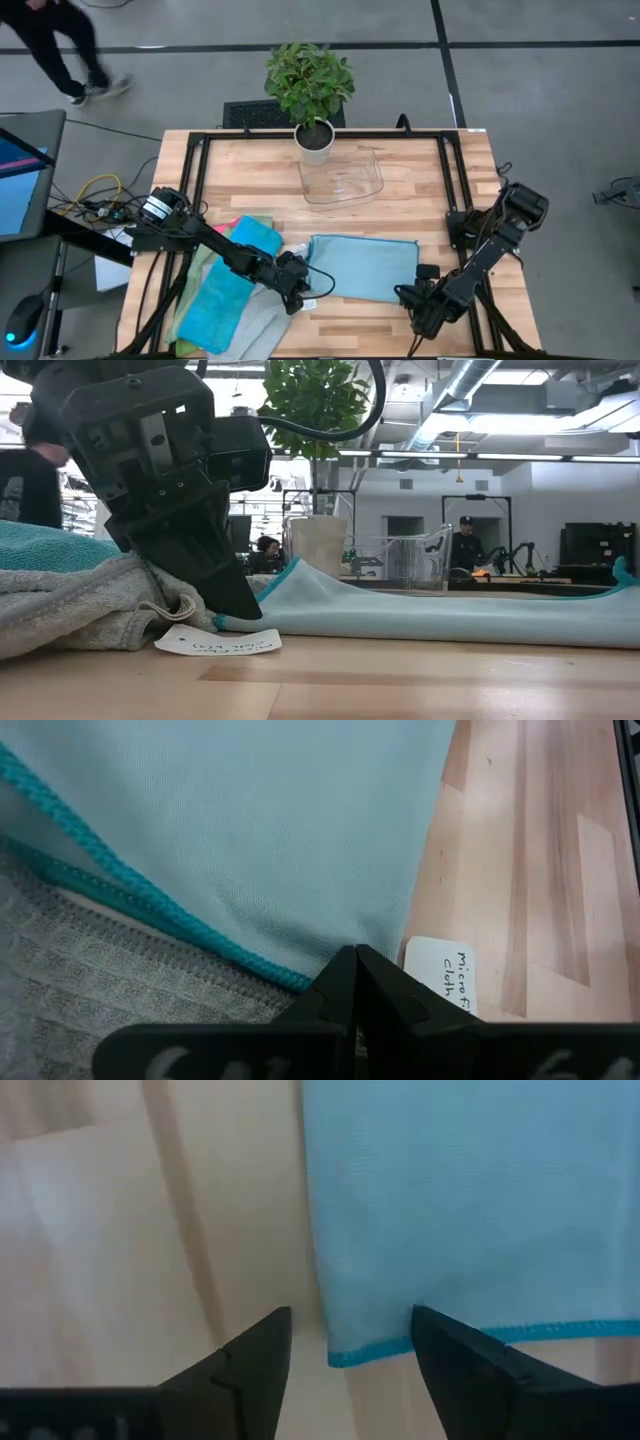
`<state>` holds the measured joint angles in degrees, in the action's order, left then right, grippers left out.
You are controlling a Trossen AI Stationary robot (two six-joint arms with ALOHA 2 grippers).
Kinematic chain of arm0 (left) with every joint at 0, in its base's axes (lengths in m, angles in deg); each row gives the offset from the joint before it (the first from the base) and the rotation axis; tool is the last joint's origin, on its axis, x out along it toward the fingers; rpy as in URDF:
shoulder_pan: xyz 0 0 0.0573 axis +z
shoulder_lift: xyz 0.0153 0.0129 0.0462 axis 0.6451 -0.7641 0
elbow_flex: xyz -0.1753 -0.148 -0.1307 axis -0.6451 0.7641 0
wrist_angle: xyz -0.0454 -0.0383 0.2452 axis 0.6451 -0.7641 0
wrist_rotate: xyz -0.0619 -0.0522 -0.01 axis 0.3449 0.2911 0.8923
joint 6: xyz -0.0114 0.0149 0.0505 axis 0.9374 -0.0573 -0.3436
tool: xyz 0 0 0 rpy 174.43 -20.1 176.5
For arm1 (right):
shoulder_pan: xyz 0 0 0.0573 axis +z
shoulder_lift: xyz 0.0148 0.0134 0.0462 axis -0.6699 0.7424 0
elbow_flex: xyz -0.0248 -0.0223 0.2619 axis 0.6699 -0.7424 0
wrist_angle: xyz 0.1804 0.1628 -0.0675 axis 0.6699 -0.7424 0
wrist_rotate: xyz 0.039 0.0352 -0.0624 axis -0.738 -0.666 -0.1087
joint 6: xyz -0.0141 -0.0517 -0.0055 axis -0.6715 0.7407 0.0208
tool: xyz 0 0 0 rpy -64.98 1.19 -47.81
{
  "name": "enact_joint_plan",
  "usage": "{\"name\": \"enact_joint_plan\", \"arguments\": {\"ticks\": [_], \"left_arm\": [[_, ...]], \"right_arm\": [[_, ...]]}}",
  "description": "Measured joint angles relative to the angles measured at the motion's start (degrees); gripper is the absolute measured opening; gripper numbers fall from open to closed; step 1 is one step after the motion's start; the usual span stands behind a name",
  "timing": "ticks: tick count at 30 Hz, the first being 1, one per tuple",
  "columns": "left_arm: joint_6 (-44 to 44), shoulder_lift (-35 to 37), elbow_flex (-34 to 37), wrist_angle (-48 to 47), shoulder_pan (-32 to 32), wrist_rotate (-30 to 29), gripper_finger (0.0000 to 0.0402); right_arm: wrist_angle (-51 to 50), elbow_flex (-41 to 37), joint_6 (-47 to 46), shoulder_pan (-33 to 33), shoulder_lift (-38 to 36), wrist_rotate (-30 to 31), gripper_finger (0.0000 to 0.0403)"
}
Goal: Fold microfiber towels
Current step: Fold the light blue microfiber cloth
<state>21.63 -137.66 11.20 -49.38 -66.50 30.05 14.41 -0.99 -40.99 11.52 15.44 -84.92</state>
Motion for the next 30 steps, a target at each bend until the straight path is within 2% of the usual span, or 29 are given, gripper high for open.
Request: {"name": "enact_joint_plan", "arguments": {"ticks": [5, 13, 15, 17, 22, 30], "left_arm": [[0.41, 0.02, 0.00, 0.00, 0.00, -0.47, 0.0000], [0.55, 0.02, 0.00, 0.00, 0.02, -0.53, 0.0000], [0.55, 0.04, 0.00, -0.04, 0.02, -0.34, 0.0000], [0.55, 0.07, 0.00, -0.19, 0.02, -0.14, 0.0000], [0.49, 0.09, 0.00, -0.31, 0.02, 0.01, 0.0000], [0.54, 0.11, 0.00, -0.31, 0.02, -0.42, 0.0000]], "right_arm": [[0.33, -0.12, 0.25, -0.09, -0.06, -0.26, 0.0183], [-3.28, 0.36, 2.52, -2.31, 0.05, -2.06, 0.0042], [-3.55, 1.24, 4.66, -3.03, 0.24, -2.48, 0.0017], [-4.52, 2.67, 6.82, -4.00, 0.33, -2.69, 0.0016], [-8.46, 7.13, 12.67, -7.30, 0.32, -0.62, 0.0043], [-6.93, 13.11, 26.17, -13.98, 0.27, 2.58, 0.0018]]}}
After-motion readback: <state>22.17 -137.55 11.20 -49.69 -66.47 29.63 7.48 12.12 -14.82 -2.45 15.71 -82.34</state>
